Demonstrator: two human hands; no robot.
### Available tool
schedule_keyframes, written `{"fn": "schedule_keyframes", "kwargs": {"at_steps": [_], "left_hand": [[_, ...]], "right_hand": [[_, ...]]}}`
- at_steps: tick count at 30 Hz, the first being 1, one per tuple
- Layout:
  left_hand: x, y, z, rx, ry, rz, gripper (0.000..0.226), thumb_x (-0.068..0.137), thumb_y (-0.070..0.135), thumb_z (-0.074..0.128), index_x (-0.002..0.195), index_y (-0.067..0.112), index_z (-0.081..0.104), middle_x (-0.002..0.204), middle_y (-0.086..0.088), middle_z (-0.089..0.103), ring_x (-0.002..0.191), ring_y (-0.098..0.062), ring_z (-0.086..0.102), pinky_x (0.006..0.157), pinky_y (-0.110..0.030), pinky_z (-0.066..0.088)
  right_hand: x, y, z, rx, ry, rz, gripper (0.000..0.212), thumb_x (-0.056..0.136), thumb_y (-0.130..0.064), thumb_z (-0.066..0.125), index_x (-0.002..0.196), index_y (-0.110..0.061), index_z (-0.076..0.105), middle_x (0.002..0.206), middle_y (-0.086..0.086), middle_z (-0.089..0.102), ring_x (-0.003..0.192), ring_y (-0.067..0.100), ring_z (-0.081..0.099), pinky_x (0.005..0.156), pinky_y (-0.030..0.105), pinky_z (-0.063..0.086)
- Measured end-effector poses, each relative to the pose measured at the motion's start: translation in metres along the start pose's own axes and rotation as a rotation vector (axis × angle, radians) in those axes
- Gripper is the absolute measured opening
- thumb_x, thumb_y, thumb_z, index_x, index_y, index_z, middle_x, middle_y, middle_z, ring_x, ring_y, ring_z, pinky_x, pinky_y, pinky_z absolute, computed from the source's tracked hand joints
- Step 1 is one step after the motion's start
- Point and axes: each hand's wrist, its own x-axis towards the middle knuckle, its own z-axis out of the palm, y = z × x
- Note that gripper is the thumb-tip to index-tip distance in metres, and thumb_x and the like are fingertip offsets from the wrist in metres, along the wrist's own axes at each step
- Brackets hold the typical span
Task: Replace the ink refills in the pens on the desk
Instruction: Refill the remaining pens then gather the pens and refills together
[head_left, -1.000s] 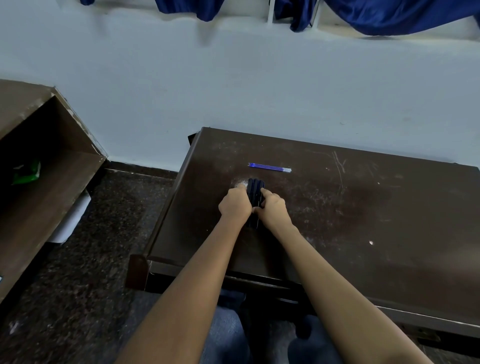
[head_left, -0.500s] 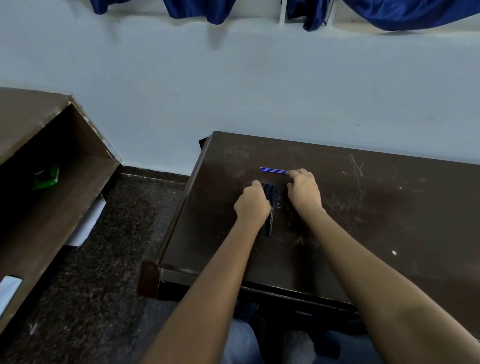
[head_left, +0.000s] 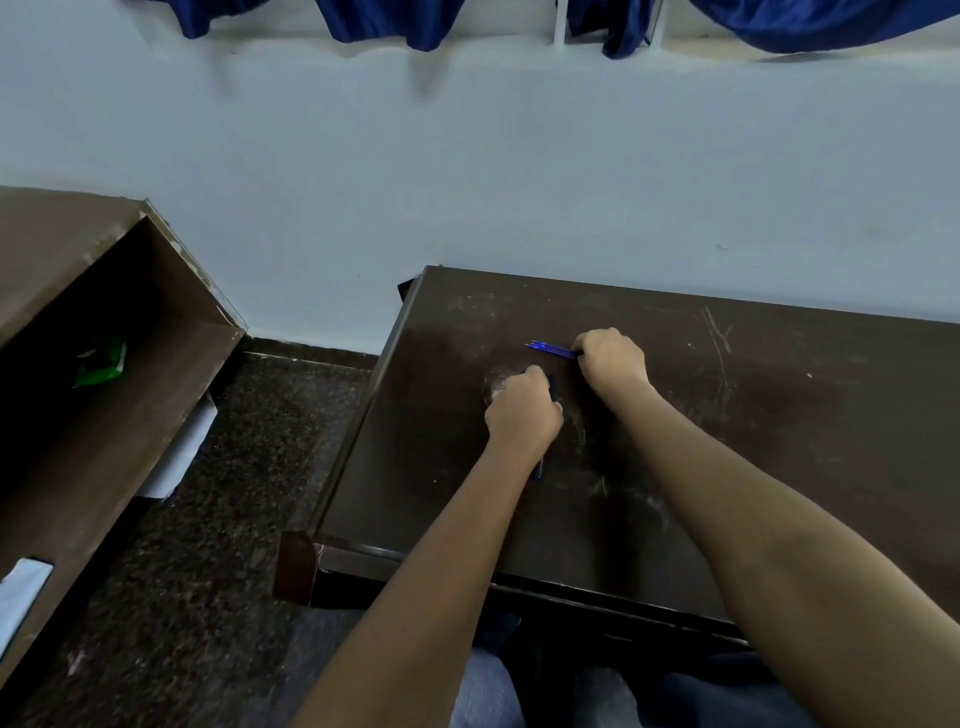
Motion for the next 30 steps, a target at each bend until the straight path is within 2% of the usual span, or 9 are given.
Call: {"fn": "schedule_keyframes", "kwargs": {"at_steps": [3,7,11,15,17,20,25,30], "left_hand": [[0.001,0.004,0.006,-0.018,0.005,0.025,0.032,0.089,0.025,0.059,0.119,0.014,0.054,0.118,-0.007,0.059,0.108,-0.026,0.056,0.078,-0.036,0.043],[-0.001,0.014,0.018,-0.072,-0.072,0.069,0.039,0.092,0.019,0.055,0.129,0.011,0.052,0.125,-0.012,0.059,0.114,-0.028,0.056,0.092,-0.037,0.047],[-0.006,0.024,0.03,-0.042,-0.191,0.091,0.045,0.094,0.018,0.051,0.138,0.011,0.046,0.129,-0.013,0.058,0.113,-0.028,0.058,0.09,-0.034,0.048],[-0.012,0.034,0.039,-0.019,-0.271,0.102,0.053,0.093,0.017,0.051,0.145,0.015,0.037,0.141,-0.013,0.048,0.121,-0.026,0.053,0.091,-0.03,0.045],[-0.016,0.039,0.044,-0.013,-0.294,0.109,0.057,0.093,0.015,0.05,0.147,0.016,0.032,0.146,-0.013,0.042,0.122,-0.026,0.052,0.085,-0.027,0.044],[-0.022,0.046,0.051,-0.005,-0.318,0.123,0.062,0.091,0.009,0.05,0.149,0.017,0.029,0.147,-0.014,0.039,0.119,-0.027,0.054,0.086,-0.028,0.047],[-0.021,0.048,0.056,0.002,-0.318,0.144,0.064,0.089,0.006,0.052,0.148,0.016,0.029,0.142,-0.012,0.046,0.115,-0.024,0.057,0.086,-0.029,0.048],[-0.016,0.047,0.06,-0.001,-0.33,0.166,0.061,0.09,0.007,0.051,0.148,0.014,0.03,0.135,-0.012,0.054,0.112,-0.025,0.058,0.094,-0.035,0.049]], "right_hand": [[-0.016,0.007,0.002,0.035,0.002,0.079,0.032,0.09,0.0,0.049,0.114,-0.011,0.066,0.113,0.015,0.065,0.101,0.035,0.064,0.08,0.039,0.053],[-0.048,0.025,0.002,0.124,-0.006,0.22,0.028,0.09,-0.004,0.052,0.113,-0.011,0.067,0.111,0.014,0.067,0.102,0.035,0.064,0.081,0.039,0.055],[-0.08,0.044,0.003,0.23,-0.013,0.351,0.026,0.089,-0.008,0.057,0.114,-0.008,0.065,0.112,0.016,0.065,0.103,0.038,0.063,0.084,0.042,0.055],[-0.102,0.052,0.006,0.335,-0.003,0.436,0.026,0.086,-0.009,0.063,0.111,-0.004,0.063,0.111,0.017,0.064,0.101,0.038,0.064,0.082,0.042,0.055],[-0.11,0.054,0.007,0.386,0.004,0.456,0.025,0.085,-0.009,0.064,0.109,-0.003,0.064,0.11,0.017,0.064,0.1,0.038,0.064,0.08,0.04,0.055],[-0.117,0.057,0.009,0.442,0.013,0.458,0.023,0.083,-0.008,0.066,0.106,-0.003,0.066,0.107,0.017,0.066,0.098,0.037,0.065,0.081,0.042,0.056],[-0.119,0.06,0.009,0.514,0.007,0.445,0.022,0.08,-0.01,0.072,0.101,-0.005,0.068,0.1,0.015,0.068,0.091,0.033,0.067,0.076,0.041,0.057],[-0.116,0.066,0.004,0.516,0.018,0.424,0.023,0.077,-0.012,0.074,0.099,-0.005,0.068,0.101,0.015,0.067,0.09,0.034,0.067,0.078,0.042,0.057]]}}
